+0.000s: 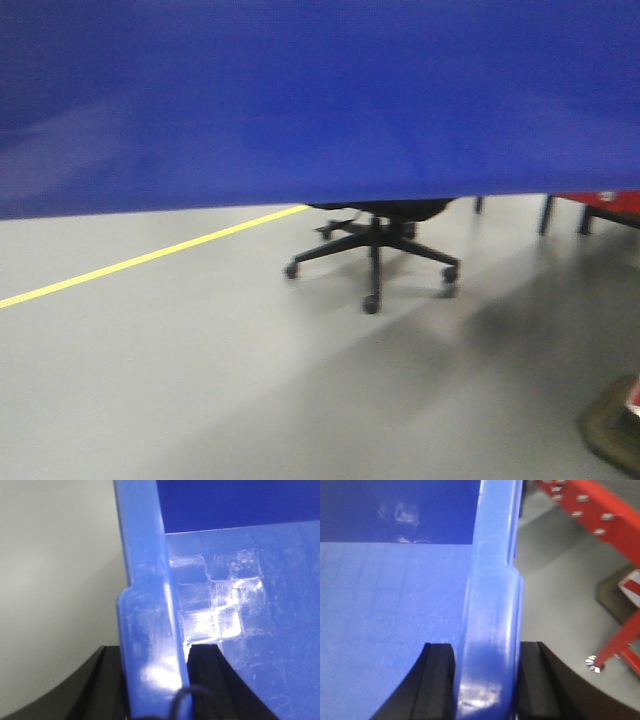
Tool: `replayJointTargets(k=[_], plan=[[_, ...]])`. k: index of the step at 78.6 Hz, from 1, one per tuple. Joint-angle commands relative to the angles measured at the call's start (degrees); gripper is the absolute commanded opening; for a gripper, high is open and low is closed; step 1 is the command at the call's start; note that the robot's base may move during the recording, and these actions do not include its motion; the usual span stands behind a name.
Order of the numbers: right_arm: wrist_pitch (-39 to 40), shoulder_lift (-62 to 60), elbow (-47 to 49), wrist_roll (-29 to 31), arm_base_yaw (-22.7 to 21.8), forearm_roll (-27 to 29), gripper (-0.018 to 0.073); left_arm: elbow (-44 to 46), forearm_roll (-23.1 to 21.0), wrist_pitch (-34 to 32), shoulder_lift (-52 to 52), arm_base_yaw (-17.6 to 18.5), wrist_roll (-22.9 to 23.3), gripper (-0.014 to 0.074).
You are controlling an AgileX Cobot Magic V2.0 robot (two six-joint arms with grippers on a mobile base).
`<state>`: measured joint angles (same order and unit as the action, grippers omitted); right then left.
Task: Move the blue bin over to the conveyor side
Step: 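Carry the bin with both grippers while driving across the floor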
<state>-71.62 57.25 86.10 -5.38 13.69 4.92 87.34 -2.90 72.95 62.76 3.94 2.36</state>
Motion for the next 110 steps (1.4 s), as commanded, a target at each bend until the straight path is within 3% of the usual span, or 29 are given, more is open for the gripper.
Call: replayJointTargets(k=[1, 110], plan=[[5.25, -0.86, 0.69, 1.17, -0.33, -3.75, -0.0082, 0.68, 2.14, -4.37, -0.96, -0.19, -0.90, -0.0010], [5.25, -0.86, 0.69, 1.17, -0.33, -3.75, -0.0082, 0.68, 3.75, -4.37, -0.86, -0.19, -0.90, -0.0010]])
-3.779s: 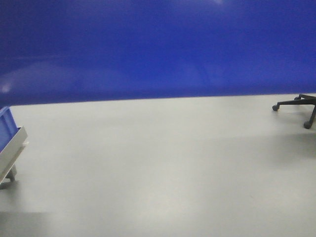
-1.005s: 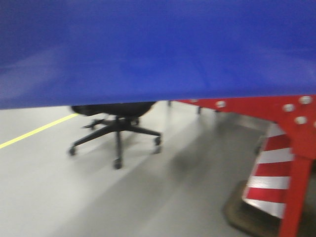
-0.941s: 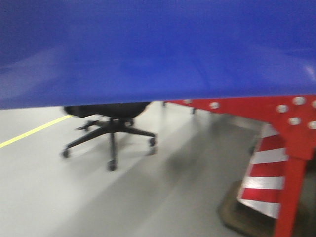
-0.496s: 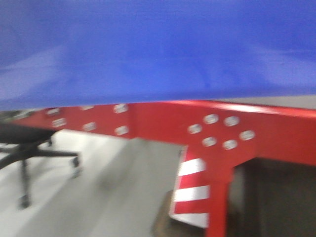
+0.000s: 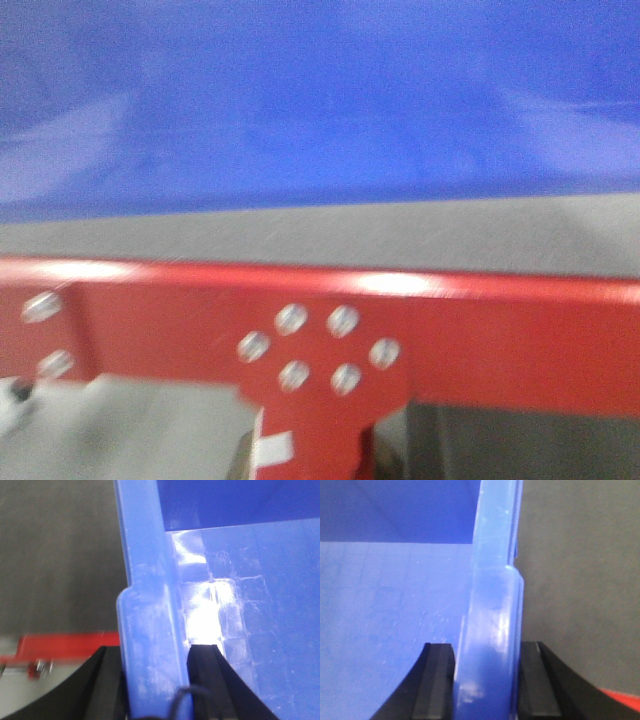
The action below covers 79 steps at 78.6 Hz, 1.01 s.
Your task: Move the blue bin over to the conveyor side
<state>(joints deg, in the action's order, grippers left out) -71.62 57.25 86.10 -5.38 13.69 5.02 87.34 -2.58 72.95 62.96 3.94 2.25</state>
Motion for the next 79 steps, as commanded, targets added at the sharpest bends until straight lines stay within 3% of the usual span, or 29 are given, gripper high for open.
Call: replayJointTargets(k=[1, 79], plan=[[5.25, -0.86, 0.69, 1.17, -0.33, -3.85, -0.0082, 0.68, 3.43, -4.37, -1.06, -0.19, -0.79, -0.0010], [5.25, -0.86, 0.69, 1.17, -0.33, -3.85, -0.0082, 0.68, 3.43, -4.37, -1.06, -0.19, -0.79, -0.0010]])
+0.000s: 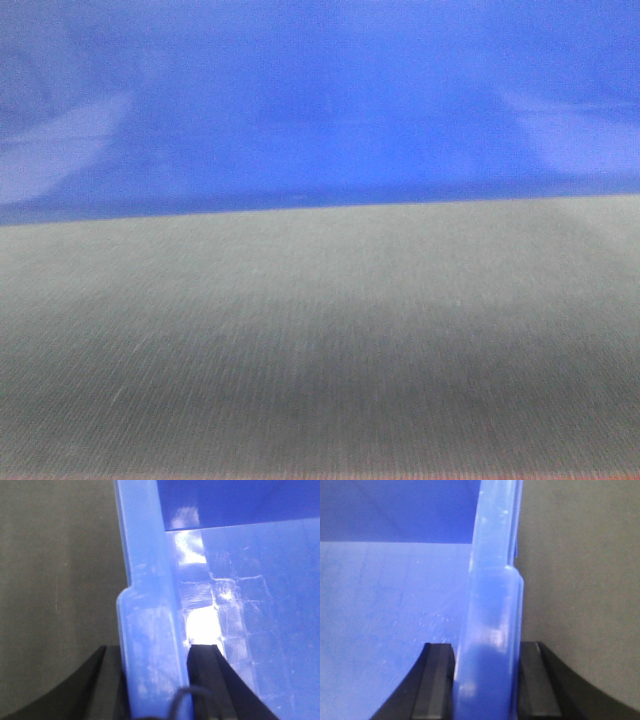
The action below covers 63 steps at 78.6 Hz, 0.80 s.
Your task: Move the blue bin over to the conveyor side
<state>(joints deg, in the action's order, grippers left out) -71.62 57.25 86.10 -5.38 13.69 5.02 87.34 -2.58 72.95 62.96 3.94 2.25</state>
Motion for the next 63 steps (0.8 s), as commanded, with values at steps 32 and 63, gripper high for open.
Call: replayJointTargets(k=[32, 63], plan=[[5.25, -0.86, 0.69, 1.17, -0.33, -3.85, -0.0082, 0.68, 3.43, -4.37, -1.06, -0.19, -0.79, -0.0010], [5.25, -0.86, 0.69, 1.17, -0.33, -3.85, -0.0082, 0.68, 3.43, -4.37, -1.06, -0.19, -0.79, -0.0010]])
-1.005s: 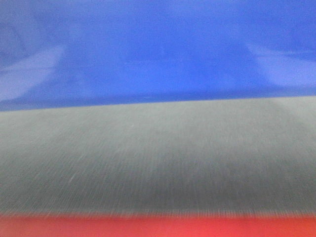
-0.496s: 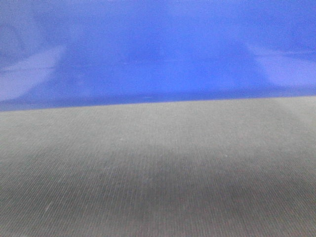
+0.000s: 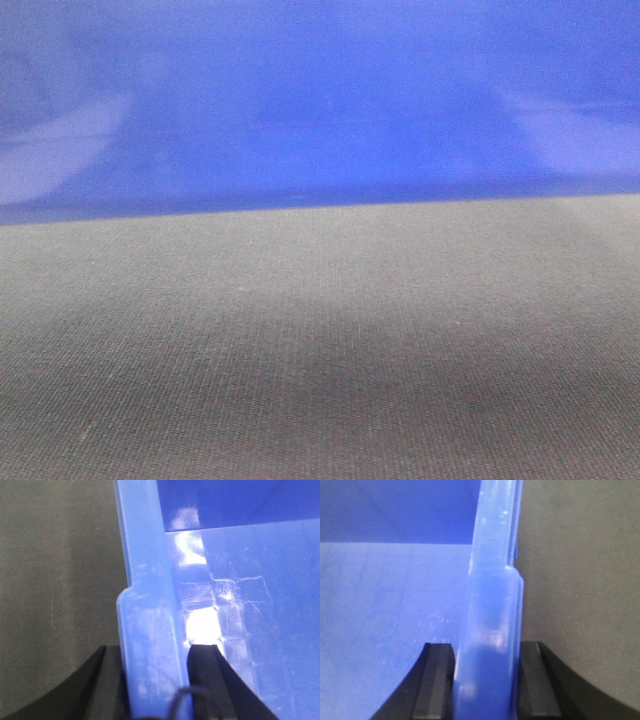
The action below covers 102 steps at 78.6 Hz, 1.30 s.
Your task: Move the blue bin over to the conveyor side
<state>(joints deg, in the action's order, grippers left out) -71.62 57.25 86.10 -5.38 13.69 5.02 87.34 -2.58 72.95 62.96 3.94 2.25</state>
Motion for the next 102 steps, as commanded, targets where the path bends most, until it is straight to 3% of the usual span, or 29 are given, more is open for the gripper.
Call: replayJointTargets(k=[1, 62, 82, 102], plan=[[5.25, -0.86, 0.69, 1.17, -0.33, -3.85, -0.0082, 0.68, 3.43, -4.37, -1.06, -0.19, -0.79, -0.0010], [11.00, -0.86, 0.69, 1.17, -0.33, -3.85, -0.0082, 0.68, 3.25, -5.65, -1.06, -0.19, -0.79, -0.0010], [13.39, 2.41, 0.69, 1.27, -0.33, -3.85, -0.0082, 0.89, 3.48, -11.52, 1.68, -0.19, -0.79, -0.0010], [20.21, 13.23, 0.69, 1.27, -0.33, -3.85, -0.0082, 0.89, 3.94, -17.41, 13.09, -0.19, -0.79, -0.0010]])
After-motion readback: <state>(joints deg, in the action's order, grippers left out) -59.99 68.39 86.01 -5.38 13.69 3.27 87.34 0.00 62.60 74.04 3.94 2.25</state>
